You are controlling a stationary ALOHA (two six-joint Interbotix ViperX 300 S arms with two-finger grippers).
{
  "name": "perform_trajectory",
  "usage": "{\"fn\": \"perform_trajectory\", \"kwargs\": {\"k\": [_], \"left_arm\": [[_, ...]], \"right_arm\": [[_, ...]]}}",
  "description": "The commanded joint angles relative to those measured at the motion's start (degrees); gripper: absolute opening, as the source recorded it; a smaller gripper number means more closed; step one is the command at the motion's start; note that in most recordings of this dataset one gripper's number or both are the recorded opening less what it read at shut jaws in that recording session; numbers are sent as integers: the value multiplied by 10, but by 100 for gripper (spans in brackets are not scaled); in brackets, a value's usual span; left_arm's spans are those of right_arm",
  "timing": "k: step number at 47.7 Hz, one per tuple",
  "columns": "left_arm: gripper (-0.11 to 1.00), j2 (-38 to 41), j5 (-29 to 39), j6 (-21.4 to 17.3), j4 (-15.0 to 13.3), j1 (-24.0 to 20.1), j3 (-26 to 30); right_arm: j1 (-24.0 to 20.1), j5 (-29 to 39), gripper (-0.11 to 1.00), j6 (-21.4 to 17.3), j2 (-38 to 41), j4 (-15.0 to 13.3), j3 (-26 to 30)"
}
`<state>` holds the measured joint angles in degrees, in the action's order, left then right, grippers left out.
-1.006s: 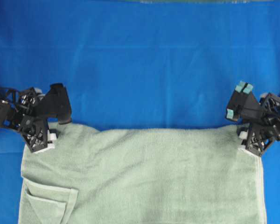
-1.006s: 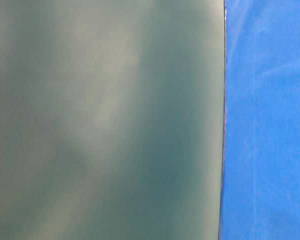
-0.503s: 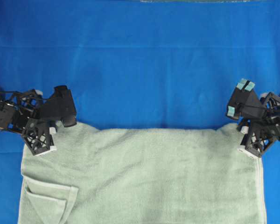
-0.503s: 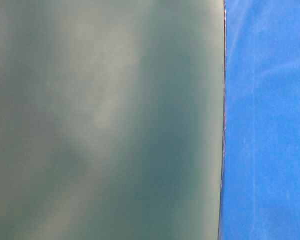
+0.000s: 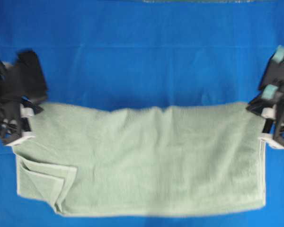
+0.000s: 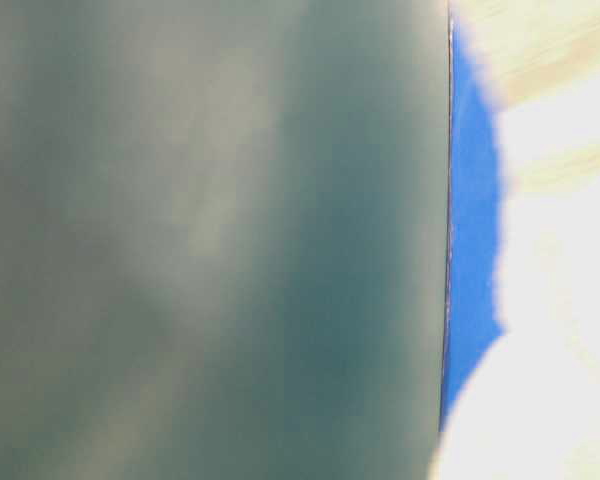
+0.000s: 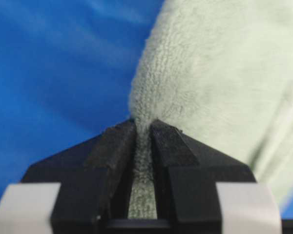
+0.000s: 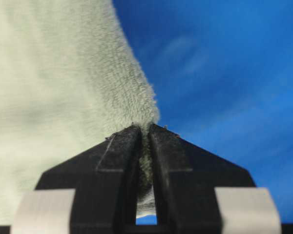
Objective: Fold a bath towel.
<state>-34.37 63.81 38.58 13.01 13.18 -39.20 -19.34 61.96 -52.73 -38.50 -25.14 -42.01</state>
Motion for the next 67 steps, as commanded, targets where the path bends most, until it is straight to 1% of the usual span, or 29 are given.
{"fn": "perform_trajectory", "kwargs": {"k": [1,3,8,14,15,18,21,24,28,31,36,40,45,52,56,61,67], "left_arm": [[8,-25,24,4,2,10,33],[8,-31,25,8,0,15,37],[8,-35,7,23,-3,39,49],[8,-28,-50,60,-3,88,68],[8,-25,-61,66,-3,94,70],[8,-19,-91,83,-3,116,77],[8,-10,-116,98,0,138,82],[8,5,-142,109,2,160,88],[8,25,-166,113,2,180,98],[8,45,-187,113,3,192,111],[8,85,-226,110,8,208,140],[8,113,-243,101,11,217,167],[8,143,-249,88,12,221,202],[8,171,-249,75,12,222,243],[8,186,-250,74,11,222,261],[8,213,-252,71,11,224,291],[8,244,-252,65,12,228,336]], "right_arm": [[-3,3,8,2,-10,-27,23],[-3,5,8,2,-12,-45,23],[12,15,8,0,-11,-106,23],[54,20,8,0,-4,-201,24],[69,20,8,-1,-3,-226,25],[102,16,8,-1,-1,-269,25],[143,4,8,-1,3,-300,26],[187,-16,8,2,4,-316,27],[251,-57,8,3,9,-324,28],[303,-105,8,3,13,-325,31],[367,-178,8,3,23,-327,35],[405,-229,8,2,33,-327,41],[431,-265,8,2,46,-327,49],[431,-265,8,1,38,-324,52],[414,-250,8,0,9,-319,46],[369,-209,8,0,-45,-308,39],[287,-111,8,0,-110,-291,44]]}}
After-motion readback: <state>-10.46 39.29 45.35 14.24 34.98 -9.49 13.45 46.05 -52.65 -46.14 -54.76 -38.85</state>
